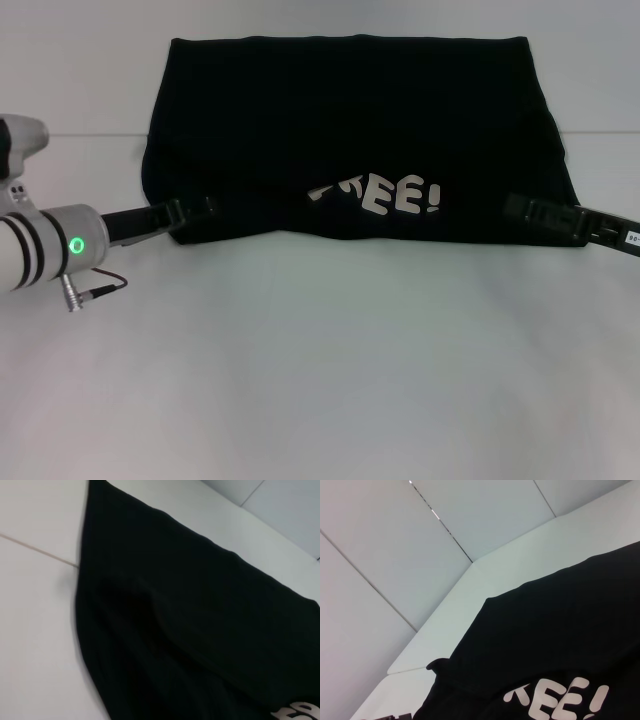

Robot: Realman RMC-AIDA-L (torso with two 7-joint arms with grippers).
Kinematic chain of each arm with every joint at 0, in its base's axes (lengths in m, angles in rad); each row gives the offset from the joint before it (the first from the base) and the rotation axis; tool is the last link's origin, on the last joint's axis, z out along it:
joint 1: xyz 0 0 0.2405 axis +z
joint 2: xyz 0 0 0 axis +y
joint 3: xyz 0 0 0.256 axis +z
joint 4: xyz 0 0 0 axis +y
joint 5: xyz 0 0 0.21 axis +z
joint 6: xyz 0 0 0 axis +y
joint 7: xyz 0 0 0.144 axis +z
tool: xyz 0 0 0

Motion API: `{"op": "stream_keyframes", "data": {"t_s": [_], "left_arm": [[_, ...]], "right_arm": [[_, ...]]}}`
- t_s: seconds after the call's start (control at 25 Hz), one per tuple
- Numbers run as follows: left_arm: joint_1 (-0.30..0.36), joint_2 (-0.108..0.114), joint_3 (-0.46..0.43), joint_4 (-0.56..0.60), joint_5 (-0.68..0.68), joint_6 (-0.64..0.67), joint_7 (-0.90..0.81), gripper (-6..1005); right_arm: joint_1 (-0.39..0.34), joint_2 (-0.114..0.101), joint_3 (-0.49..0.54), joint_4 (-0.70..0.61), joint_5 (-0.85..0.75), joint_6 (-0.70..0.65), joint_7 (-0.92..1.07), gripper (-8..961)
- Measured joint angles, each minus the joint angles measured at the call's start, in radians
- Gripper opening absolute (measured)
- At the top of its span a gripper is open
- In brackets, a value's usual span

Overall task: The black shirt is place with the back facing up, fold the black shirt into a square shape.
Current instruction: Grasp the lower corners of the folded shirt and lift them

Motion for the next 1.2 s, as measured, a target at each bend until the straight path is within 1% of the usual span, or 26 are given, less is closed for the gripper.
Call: {"op": "stream_keyframes", "data": {"t_s": [0.12, 0.36, 0.56, 0.8, 1.0, 1.12, 1.16, 1.2], "left_arm": [[-0.012, -0.003, 0.005, -0.015, 0.0, -0.026, 0.001, 704], [-0.027, -0.003, 0.028, -0.029, 0.0, -0.047, 0.001, 704], [-0.029, -0.003, 0.045, -0.029, 0.001, -0.04, -0.046, 699], [-0.028, -0.003, 0.066, -0.023, 0.009, -0.037, -0.078, 486], [-0.029, -0.003, 0.067, -0.025, 0.01, -0.037, -0.078, 249], [-0.028, -0.003, 0.067, -0.024, 0.011, -0.031, -0.078, 197], [-0.028, -0.001, 0.067, -0.023, 0.011, -0.025, -0.078, 179], [-0.028, 0.006, 0.066, -0.019, 0.011, -0.008, -0.082, 162]], "right_arm": [[0.0, 0.0, 0.0, 0.0, 0.0, -0.003, 0.001, 673], [-0.001, -0.002, 0.0, 0.0, 0.001, -0.008, 0.006, 662], [0.002, -0.005, 0.005, -0.006, 0.001, -0.015, 0.023, 653], [0.009, -0.013, 0.024, -0.006, 0.001, -0.05, 0.027, 641], [0.011, -0.016, 0.026, -0.005, -0.003, -0.054, 0.045, 632], [0.011, -0.024, 0.018, -0.007, -0.009, -0.051, 0.073, 626], [0.012, -0.031, 0.015, -0.007, -0.014, -0.052, 0.087, 625], [0.012, -0.034, 0.014, -0.007, -0.018, -0.052, 0.096, 623]]}}
